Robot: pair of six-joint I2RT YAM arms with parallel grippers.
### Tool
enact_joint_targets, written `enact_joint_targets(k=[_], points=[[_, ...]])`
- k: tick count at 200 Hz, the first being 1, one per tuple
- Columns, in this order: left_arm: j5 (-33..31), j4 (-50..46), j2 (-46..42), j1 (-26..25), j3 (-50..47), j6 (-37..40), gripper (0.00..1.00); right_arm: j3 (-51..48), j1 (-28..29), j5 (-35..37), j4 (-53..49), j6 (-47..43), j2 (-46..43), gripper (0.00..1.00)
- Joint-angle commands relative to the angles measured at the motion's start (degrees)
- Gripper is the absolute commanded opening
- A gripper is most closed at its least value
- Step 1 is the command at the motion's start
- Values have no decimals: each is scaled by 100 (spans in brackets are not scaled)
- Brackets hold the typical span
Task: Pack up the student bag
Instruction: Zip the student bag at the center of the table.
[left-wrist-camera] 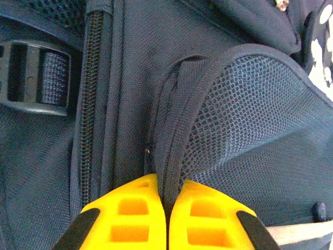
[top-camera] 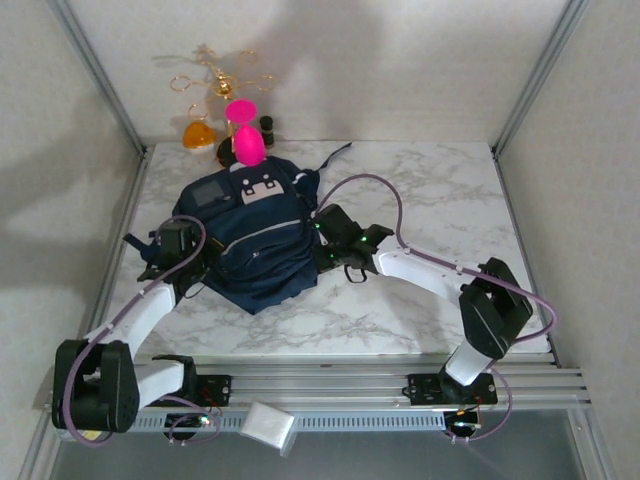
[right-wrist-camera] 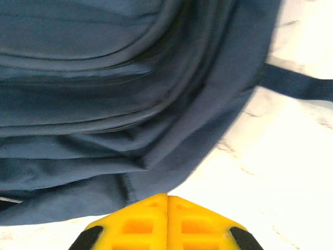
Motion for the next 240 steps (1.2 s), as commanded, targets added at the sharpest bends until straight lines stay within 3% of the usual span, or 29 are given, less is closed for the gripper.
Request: enact_joint_targets(k=[1,17,57,91,156,177,217,240], points=[[234,280,16,76,278,163,0,146,168,-820,697,-318,-89,0],[369,418,-123,11,242,-58,0,472,374,-665,598,46,134,2],[512,518,-214,-109,268,-374,0,991,1006,-364,707,781,670,35],[599,557,-207,-109,345,-527,0,1520,1115,-104,556,801,1381,38],[625,493,-211,-118,464,-574,0,1875,1108,291,795,985,1824,41],[624,487,-230,-126,448,-600,0,1888,1113,232,929,1120,1787,48],[598,443,-266,-126,516,-594,0,2153,1106,1302,503,1336,2114,40],[497,316,-229,-118,605,-513,0,1868,1112,1216,733,1188,1883,39]])
